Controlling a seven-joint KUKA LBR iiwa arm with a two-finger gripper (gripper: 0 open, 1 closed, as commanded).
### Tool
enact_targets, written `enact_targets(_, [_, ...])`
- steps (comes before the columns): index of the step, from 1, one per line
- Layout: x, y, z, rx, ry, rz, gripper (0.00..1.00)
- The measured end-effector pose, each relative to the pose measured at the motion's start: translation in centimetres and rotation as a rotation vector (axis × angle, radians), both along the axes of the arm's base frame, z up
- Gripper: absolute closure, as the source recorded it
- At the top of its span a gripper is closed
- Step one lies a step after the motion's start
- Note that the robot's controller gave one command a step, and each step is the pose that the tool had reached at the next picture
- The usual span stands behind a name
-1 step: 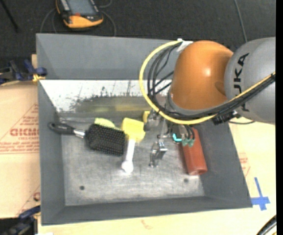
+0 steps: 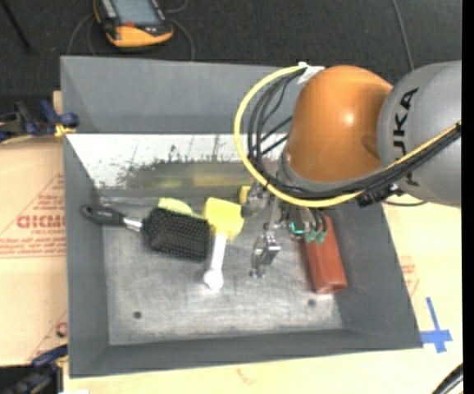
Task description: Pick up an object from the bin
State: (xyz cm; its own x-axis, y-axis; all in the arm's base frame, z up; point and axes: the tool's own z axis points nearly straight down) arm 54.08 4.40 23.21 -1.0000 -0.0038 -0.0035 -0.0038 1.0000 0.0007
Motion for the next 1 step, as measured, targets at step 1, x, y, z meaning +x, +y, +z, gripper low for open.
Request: enact_targets(1, [5.20, 0.86, -4.12, -0.001, -0.013, 0.048, 0.00])
